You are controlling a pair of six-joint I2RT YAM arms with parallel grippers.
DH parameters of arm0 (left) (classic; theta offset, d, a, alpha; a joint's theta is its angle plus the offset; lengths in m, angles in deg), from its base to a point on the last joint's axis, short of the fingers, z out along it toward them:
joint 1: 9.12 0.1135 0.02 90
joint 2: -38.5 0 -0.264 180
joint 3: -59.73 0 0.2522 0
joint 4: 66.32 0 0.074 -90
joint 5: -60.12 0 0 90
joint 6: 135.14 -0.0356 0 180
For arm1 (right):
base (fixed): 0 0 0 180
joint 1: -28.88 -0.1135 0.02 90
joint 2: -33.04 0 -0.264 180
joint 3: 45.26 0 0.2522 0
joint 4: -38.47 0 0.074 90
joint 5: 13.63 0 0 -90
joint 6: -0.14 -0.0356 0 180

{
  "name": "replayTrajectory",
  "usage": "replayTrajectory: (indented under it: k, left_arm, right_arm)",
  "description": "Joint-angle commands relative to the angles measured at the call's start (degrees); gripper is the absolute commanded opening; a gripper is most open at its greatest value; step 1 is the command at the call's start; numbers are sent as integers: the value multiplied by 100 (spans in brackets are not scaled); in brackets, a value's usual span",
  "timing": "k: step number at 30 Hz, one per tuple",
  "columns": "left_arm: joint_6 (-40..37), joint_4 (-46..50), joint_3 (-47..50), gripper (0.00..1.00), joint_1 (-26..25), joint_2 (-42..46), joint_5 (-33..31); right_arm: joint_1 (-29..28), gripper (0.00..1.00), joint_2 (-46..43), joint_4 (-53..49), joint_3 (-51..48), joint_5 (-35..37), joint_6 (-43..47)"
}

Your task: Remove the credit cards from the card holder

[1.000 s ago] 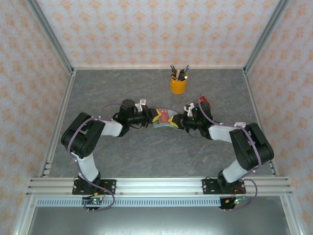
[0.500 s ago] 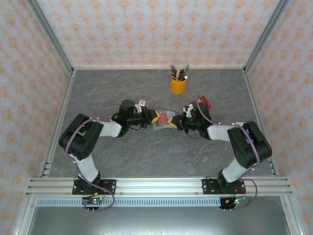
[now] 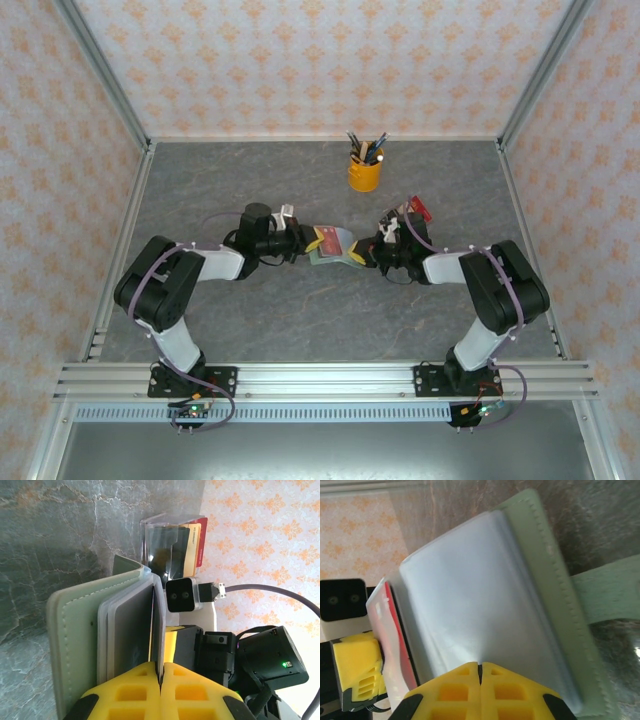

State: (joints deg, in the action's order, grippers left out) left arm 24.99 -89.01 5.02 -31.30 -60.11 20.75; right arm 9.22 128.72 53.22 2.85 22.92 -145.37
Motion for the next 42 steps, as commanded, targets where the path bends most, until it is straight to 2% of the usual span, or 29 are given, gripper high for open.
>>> replayTrajectory:
  k: [1, 3, 4, 6, 7, 8, 11, 15, 18, 27, 32, 36, 39, 42]
  left_arm:
    - [-651, 785, -203, 3, 55, 301, 205]
    - [-1078, 1373, -390, 4, 55, 351, 320]
    - [-1490, 1986, -585, 4, 55, 383, 363]
    - [-2601, 3974, -1175, 6, 48, 455, -58]
    - [-2901, 4536, -1370, 8, 38, 487, -213]
    - [-2952, 4693, -1442, 10, 44, 477, -180]
    - [-2832, 4638, -1525, 16, -2, 353, -53]
    - [-2618, 4258, -1520, 20, -76, 53, -3]
    - [-2601, 4223, -1569, 20, -119, -9, -68]
    - [-2980, 5015, -1696, 16, -155, 34, -585]
    - [-3216, 5865, -1720, 25, -138, 248, -1484]
    - [-2923, 5728, -1427, 32, -138, 513, -1924]
    - [-2652, 5524, -1232, 31, -142, 592, -2254]
    - [-2464, 5285, -1162, 27, -171, 568, -2301]
  right_arm:
    - [25, 0, 14, 301, -76, 65, -109]
    - [28, 3, -31, 496, -54, -107, -80]
    - [24, 6, -70, 503, -30, -191, -24]
    - [26, 11, -175, 9, 102, -208, 280]
    - [24, 14, -246, -297, 164, -137, 471]
    - [30, 16, -312, -490, 200, -102, 606]
    - [20, 21, -361, -1126, 391, 17, 972]
    - [-27, 22, -178, -1197, 526, -16, 995]
    - [-72, 21, -85, -1268, 590, 1, 1052]
    - [-231, 22, 101, -1478, 773, 19, 1215]
    - [-424, 23, 75, -1980, 987, 161, 1573]
    - [-738, 25, 63, -2823, 1398, 603, 2182]
    - [-929, 25, 248, -3202, 1764, 655, 2593]
    - [-996, 24, 575, -3453, 2144, 488, 2952]
